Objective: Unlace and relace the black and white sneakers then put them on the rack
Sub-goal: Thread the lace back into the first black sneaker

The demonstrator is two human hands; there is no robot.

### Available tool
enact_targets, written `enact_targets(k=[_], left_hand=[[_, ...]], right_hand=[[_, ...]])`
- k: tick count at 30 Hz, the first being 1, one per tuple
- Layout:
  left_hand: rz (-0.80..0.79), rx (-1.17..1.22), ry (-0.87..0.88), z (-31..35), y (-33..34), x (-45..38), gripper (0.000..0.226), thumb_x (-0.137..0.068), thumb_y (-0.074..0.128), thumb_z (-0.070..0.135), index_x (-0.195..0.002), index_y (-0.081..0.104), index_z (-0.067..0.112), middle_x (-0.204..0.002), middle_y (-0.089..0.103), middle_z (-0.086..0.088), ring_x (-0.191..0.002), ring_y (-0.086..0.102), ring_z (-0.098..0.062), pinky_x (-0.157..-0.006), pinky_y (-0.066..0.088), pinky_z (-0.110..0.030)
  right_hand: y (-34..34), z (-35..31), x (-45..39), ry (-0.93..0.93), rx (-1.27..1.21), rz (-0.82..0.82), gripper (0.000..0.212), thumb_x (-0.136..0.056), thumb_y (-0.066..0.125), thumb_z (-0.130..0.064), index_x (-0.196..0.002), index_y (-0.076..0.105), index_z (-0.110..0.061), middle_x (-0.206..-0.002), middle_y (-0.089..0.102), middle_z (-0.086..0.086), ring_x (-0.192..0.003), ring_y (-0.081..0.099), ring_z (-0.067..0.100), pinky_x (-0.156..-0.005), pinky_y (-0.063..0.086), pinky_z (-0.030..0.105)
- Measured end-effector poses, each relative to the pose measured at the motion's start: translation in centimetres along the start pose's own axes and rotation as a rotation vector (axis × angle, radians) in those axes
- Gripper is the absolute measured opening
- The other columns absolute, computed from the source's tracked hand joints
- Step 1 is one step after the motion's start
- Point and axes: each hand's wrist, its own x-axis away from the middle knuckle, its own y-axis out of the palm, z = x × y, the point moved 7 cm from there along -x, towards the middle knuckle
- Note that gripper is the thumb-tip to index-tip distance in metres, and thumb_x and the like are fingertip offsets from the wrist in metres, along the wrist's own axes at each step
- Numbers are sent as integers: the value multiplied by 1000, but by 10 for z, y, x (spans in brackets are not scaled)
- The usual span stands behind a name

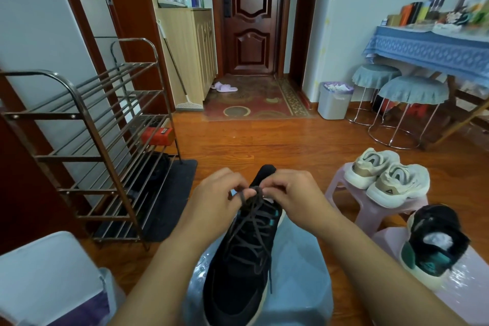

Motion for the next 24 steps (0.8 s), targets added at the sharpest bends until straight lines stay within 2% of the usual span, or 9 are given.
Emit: enact_targets(k=[3,6,8,11,13,16,19,22,24], left_hand=[[15,134,-22,-10,-13,24,23,-100,63,30,-77,66,27,-76,56,15,-72,57,-10,-65,42,-19],[15,261,-184,-23,-10,45,28,-98,65,13,-70,69,17,-73,58,3,-69,59,-16,-67,45,-24],[38,438,-288,-21,-5,48,25,-98,62,10,-76,73,18,-80,63,0,-78,63,-15,-74,49,-26],[-6,703,-330,-6,8,48,25,-100,55,15,-100,79,22,-108,70,4,-107,66,-12,-93,50,-22],[-66,763,-341,-7,17,52,28,-103,54,14,-101,81,22,-117,69,5,-118,63,-12,-104,47,-29],[-100,790,-364,-18,22,57,28,-97,54,16,-87,80,18,-116,68,3,-121,61,-17,-112,44,-44],[-85,800,-415,-24,18,60,27,-97,55,14,-83,79,16,-117,66,3,-122,60,-15,-113,43,-46],[-149,688,-429,-12,17,65,26,-90,60,21,-106,76,34,-123,57,19,-124,54,-1,-111,41,-34],[-249,420,-384,4,25,71,56,-81,62,43,-136,50,47,-137,37,28,-131,39,8,-116,34,-30]], right_hand=[[-8,8,6,-181,360,97,5,-92,69,-11,-90,70,-15,-83,57,-7,-80,49,13,-68,47,30],[7,16,11,-100,421,-9,3,-96,63,-14,-94,65,-16,-87,54,-4,-86,52,18,-70,48,35],[12,13,13,10,283,14,7,-98,58,-18,-91,59,-18,-89,53,-7,-86,51,14,-72,44,28],[2,23,10,355,-238,168,9,-97,60,-17,-88,58,-16,-84,58,-3,-76,54,15,-65,43,21],[-4,29,11,391,-198,192,10,-96,60,-14,-87,57,-15,-82,57,-3,-72,52,13,-60,41,18],[-7,24,11,204,214,184,12,-95,57,-8,-88,54,-18,-88,51,-6,-77,52,15,-68,46,33],[2,25,5,167,117,119,13,-93,64,-11,-96,60,-24,-93,52,-12,-76,53,6,-70,44,24],[8,34,3,234,-191,4,44,-92,61,0,-119,60,-35,-119,50,-14,-79,56,4,-73,48,18],[7,47,6,272,-197,-25,74,-84,47,19,-125,57,-42,-139,38,-14,-99,53,0,-85,46,18]])
